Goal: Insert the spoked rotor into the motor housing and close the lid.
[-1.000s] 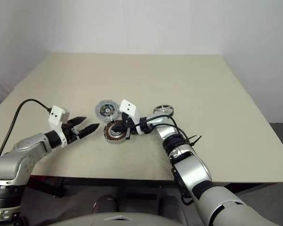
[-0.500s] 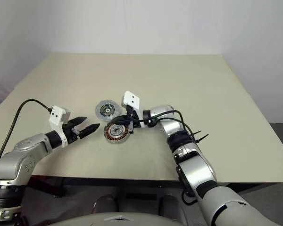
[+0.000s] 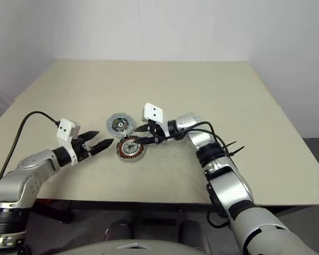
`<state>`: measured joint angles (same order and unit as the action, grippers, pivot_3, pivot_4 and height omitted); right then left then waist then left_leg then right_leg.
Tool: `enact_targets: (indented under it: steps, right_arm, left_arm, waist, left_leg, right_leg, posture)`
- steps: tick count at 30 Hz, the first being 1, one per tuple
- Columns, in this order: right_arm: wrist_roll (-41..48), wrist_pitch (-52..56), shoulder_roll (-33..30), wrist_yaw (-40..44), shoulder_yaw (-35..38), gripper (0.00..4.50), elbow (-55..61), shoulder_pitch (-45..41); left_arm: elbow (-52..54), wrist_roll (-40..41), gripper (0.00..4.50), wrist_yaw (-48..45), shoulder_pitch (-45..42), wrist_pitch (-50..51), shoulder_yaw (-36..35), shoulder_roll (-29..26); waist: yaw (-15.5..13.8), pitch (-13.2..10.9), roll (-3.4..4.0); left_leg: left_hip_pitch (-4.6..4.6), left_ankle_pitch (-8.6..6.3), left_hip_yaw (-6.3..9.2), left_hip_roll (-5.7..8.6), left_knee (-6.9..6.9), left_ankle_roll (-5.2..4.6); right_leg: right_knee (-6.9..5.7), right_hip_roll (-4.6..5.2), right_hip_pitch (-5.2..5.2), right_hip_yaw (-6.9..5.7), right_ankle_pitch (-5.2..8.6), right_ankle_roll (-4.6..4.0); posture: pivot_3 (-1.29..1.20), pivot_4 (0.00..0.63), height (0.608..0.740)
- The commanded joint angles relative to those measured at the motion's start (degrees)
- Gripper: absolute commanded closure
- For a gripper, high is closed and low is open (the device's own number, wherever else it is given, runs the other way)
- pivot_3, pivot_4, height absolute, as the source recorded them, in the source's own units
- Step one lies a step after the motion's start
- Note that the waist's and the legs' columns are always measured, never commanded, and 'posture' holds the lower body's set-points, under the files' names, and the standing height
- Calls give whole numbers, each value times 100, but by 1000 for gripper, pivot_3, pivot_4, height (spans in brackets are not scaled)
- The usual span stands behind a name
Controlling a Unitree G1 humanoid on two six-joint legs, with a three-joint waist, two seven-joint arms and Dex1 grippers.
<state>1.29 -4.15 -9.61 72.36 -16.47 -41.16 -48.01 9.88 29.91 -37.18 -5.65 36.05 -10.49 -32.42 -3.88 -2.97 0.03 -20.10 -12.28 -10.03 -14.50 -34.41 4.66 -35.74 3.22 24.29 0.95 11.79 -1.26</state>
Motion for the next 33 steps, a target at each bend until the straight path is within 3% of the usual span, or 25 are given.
enact_targets:
  steps: [1,11,17,23,27,33]
  right_arm:
    - [43,-151,-35,147,-24,2531,152,-126]
    - [53,-17,-483,1023,-404,2531,1067,37]
    - [-295,-368,-532,394,-326,2531,323,-360]
    - [-347,-647,-666,395,-323,2531,-55,-550]
    - [-425,-790,-748,292,-315,3742,-119,-612]
    - [-680,-1072,-1194,-120,-179,3742,-650,-1007]
  left_arm:
    - [65,-26,0,-36,-62,-119,-48,-24]
    - [79,-26,0,-32,-39,-120,-53,-20]
    - [103,-20,0,-19,-30,-118,-49,1]
    - [110,-19,0,-30,5,-121,-47,7]
    - [78,-25,0,-30,-38,-123,-30,16]
    - [86,-35,0,-20,-23,-128,-9,46]
  waist:
    - [0,0,0]
    - [-2,0,-2]
    - [1,0,-2]
    - [-1,0,-2]
    - [-1,0,-2]
    - [-9,0,-3]
  left_leg:
    - [-1,0,0,0,0,0]
    - [0,1,0,0,0,-3]
    - [1,3,0,2,0,-5]
    - [-2,3,0,2,0,-6]
    - [-2,3,0,2,0,-7]
    - [-1,6,0,4,-2,-9]
  right_leg:
    - [0,0,0,0,0,0]
    - [-1,0,0,0,0,0]
    - [-3,1,0,0,0,0]
    - [0,1,0,0,0,0]
    - [-1,1,0,0,0,0]
    - [-4,2,0,0,0,0]
  posture:
    - [0,0,740]
    - [0,0,740]
    - [0,0,740]
    - [0,0,740]
    - [0,0,740]
    - [0,0,740]
